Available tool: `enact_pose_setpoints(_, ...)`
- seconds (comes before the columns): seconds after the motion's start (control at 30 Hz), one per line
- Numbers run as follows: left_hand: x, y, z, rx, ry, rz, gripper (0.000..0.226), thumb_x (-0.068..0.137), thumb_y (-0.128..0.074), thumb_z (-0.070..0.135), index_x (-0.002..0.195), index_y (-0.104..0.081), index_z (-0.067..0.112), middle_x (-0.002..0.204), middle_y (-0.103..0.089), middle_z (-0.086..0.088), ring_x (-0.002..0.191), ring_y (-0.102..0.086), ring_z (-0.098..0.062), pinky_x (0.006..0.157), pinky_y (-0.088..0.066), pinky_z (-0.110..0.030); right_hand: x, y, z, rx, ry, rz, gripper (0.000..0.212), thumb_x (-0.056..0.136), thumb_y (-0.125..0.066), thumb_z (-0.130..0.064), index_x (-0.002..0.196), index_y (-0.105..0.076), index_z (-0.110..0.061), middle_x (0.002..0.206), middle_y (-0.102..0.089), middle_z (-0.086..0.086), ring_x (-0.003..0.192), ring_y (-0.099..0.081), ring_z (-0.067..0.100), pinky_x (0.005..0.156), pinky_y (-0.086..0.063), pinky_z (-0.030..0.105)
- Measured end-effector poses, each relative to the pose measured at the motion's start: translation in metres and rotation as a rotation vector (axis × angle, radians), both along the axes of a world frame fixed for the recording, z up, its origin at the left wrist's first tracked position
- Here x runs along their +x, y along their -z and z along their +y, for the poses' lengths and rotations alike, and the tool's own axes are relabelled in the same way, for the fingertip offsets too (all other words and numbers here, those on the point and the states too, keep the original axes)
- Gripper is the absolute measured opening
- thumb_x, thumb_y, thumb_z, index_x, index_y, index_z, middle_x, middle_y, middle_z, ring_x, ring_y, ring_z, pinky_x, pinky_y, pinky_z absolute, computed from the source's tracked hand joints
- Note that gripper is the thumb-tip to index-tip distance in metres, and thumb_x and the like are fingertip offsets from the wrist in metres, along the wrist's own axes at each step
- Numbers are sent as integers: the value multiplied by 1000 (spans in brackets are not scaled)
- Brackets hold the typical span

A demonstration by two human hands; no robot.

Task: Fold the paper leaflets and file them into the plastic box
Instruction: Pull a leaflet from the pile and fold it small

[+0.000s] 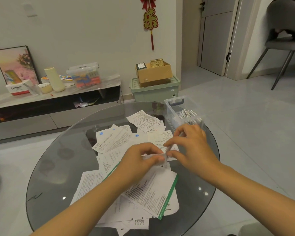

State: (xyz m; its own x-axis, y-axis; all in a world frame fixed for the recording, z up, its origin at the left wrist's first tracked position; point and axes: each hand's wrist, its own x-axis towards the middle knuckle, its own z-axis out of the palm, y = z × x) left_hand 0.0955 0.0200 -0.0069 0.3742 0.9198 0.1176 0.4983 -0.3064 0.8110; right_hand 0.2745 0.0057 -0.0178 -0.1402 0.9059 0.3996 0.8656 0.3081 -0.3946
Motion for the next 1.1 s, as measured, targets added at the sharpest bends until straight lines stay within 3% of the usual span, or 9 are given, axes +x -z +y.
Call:
enact_pose_setpoints(0.1,1,-4,-1,54,-29,-92,14,79,-73,23,72,-69,35,78,-66,18,80,-56,7,70,-38,-3,-4,-6,-3,-29,-44,145,33,91,-59,-26,124,-60,-30,105,-54,-12,88,-39,-2,76,-29,1)
enact_pose_setpoints(0.2,2,-4,0,159,-53,-71,20,79,-73,24,73,-65,42,81,-61,18,84,-54,7,73,-37,-3,-10,-10,-9,-156,-121,361,36,95,-49,-30,131,-54,-28,114,-53,-23,87,-47,-16,75,-35,-5)
enact_pose_setpoints(0.33,3,-3,2,234,-27,-48,16,83,-69,28,79,-62,41,89,-59,18,89,-54,3,75,-40,-7,-9,-15,-11,-341,-221,503,33,92,-56,-31,124,-59,-36,116,-62,-23,93,-59,-9,77,-45,5)
enact_pose_setpoints(0.47,5,-1,2,286,61,-77,23,92,-56,10,90,-57,33,88,-58,15,86,-54,1,75,-40,-8,-5,-15,-12,-451,-212,670,31,88,-63,-16,117,-64,-27,102,-72,2,96,-66,13,85,-54,22)
enact_pose_setpoints(0.53,9,0,1,282,51,-109,18,95,-50,16,96,-54,34,93,-55,16,88,-52,1,76,-40,-10,-4,-14,-12,-470,-152,690,32,87,-64,-14,118,-64,-23,100,-70,13,94,-67,22,86,-55,29)
enact_pose_setpoints(0.67,12,2,4,103,31,-64,24,93,-55,31,113,-47,41,117,-48,16,106,-50,0,88,-44,-16,2,-18,-10,-408,-91,707,23,87,-64,-10,107,-68,-22,81,-65,6,80,-65,18,69,-52,14)
enact_pose_setpoints(0.83,14,-6,5,-99,-17,-267,33,80,-73,10,106,-59,25,99,-69,3,86,-69,-9,76,-56,-22,10,-24,-8,-371,-39,644,23,87,-64,-11,104,-65,-26,92,-69,5,89,-66,21,71,-53,17)
enact_pose_setpoints(0.97,20,-9,3,-82,-68,-268,38,76,-76,13,109,-58,24,93,-71,1,82,-70,-9,76,-56,-23,11,-26,-6,-372,-20,568,24,80,-73,-23,103,-64,-26,88,-68,0,75,-64,10,61,-48,9)
enact_pose_setpoints(1.1,24,-15,5,-155,-86,-300,40,78,-75,15,113,-58,26,95,-73,3,83,-70,-10,71,-54,-21,17,-37,-1,-362,-3,577,11,81,-72,-19,87,-64,-24,76,-66,-8,62,-61,2,53,-45,5)
